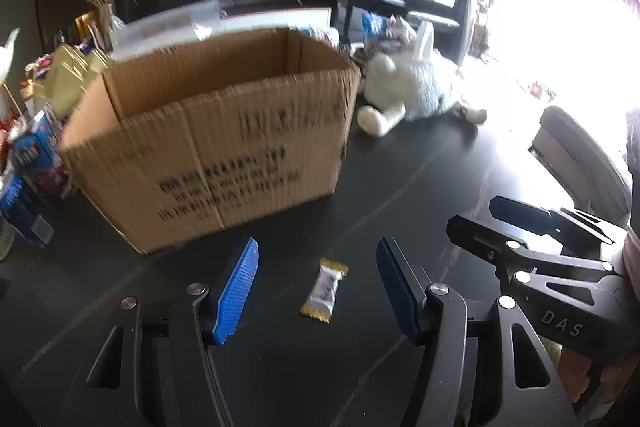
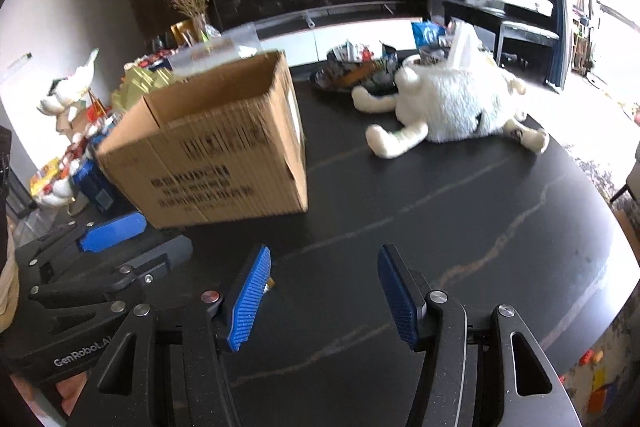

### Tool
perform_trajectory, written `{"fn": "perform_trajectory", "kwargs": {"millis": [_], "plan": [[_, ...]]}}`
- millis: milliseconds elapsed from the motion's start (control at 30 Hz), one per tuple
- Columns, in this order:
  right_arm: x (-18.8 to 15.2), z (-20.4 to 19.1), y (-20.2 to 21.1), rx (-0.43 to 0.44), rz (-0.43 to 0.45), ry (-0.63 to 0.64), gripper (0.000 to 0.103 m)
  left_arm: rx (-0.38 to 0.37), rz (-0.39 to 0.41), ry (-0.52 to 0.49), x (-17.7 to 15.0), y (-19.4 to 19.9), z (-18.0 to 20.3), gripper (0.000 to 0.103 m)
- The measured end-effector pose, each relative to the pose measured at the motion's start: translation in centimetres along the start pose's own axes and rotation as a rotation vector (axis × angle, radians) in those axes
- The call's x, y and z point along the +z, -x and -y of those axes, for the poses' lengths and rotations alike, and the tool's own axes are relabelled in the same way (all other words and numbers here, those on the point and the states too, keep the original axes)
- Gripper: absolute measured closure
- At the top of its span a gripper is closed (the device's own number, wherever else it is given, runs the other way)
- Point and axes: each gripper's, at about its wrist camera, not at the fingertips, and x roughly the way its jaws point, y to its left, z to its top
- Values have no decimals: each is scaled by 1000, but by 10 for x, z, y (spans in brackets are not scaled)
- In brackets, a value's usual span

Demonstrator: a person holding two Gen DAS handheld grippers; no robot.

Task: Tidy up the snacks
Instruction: 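Withdraw both tools from the box toward the white-and-gold bar, then close the left tool on the white-and-gold wrapped bar, then carry the white-and-gold bar into the box and open the left tool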

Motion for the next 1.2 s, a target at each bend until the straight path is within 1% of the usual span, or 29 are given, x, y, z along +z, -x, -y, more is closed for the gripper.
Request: {"fn": "perform_trajectory", "kwargs": {"millis": [200, 367, 433, 500, 667, 867, 933, 967, 1067, 1133, 1200], "plan": [[-17, 10, -23, 16, -65, -34, 46, -24, -66, -17, -19, -26, 5, 42], [-28, 16, -39, 19, -101, -46, 46, -50, -94, -24, -28, -42, 5, 43], [-31, 18, -44, 27, -110, -51, 46, -48, -105, -38, -28, -48, 7, 49], [-34, 19, -49, 33, -121, -49, 46, -41, -118, -49, -29, -54, 9, 51], [-39, 24, -57, 40, -132, -53, 46, -22, -151, -56, -32, -69, 12, 58], [-43, 25, -67, 61, -157, -59, 46, 3, -164, -57, -31, -80, 13, 65], [-44, 26, -69, 57, -159, -57, 46, 14, -168, -56, -31, -82, 13, 70], [-44, 26, -69, 57, -160, -60, 46, 17, -167, -56, -31, -83, 13, 71], [-44, 25, -69, 60, -159, -59, 46, 17, -172, -56, -32, -85, 14, 76], [-44, 25, -69, 64, -162, -57, 46, 16, -182, -54, -33, -86, 14, 83], [-44, 24, -69, 64, -162, -55, 46, 9, -180, -40, -33, -88, 14, 83]]}}
